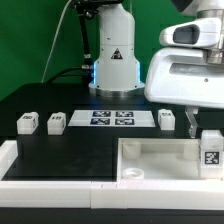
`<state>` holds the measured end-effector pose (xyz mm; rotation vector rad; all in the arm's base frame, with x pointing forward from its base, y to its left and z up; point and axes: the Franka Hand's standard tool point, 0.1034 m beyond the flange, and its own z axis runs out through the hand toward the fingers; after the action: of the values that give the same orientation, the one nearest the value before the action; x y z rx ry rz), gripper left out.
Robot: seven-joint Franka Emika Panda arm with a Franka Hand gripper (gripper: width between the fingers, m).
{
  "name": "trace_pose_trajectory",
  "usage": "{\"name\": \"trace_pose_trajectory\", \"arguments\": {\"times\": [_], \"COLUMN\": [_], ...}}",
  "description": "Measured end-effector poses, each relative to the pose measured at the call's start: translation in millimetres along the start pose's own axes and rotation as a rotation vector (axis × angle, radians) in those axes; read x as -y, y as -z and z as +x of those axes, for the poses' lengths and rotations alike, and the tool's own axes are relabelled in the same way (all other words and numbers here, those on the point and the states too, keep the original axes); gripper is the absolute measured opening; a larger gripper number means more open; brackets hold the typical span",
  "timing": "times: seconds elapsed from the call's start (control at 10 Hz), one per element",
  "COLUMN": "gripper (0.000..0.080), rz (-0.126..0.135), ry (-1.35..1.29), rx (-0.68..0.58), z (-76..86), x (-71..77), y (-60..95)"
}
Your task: Assemble one leg
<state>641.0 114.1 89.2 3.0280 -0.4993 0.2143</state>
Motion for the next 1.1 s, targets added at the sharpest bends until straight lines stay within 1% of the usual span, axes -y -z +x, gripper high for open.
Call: {"name": "trace_pose_trajectory", "arguments": {"times": [0.1, 0.2, 0.3, 0.4, 0.5, 0.6, 0.7, 0.9, 1.0, 1.1], "gripper": [0.0291, 0.0291, 0.0291, 0.0291, 0.0291, 0.0291, 0.0291, 0.0291, 0.0316, 0.0466], "rz": [-0.008, -0.015, -0.019, -0.024, -0.037, -0.038, -0.047, -0.051, -0.053, -0.052], "ry": [-0.160, -0.295, -0.499, -0.698, -0.831, -0.869, -0.969, -1.115, -1.183, -1.130], "rx": [0.030, 0.034, 0.032, 0.025, 0.016, 0.013, 0.017, 0.026, 0.025, 0.026], "z": [1.6, 3.0, 1.3, -0.3, 0.4, 0.3, 0.1, -1.0, -1.1, -1.0], "x": [-6.7, -8.5, -6.3, -0.6, 0.1, -0.5, -1.9, -1.7, -1.9, -1.9], "y": [-0.6, -1.9, -3.0, -3.4, -3.6, -3.8, -3.3, -3.4, -3.5, -3.6]}}
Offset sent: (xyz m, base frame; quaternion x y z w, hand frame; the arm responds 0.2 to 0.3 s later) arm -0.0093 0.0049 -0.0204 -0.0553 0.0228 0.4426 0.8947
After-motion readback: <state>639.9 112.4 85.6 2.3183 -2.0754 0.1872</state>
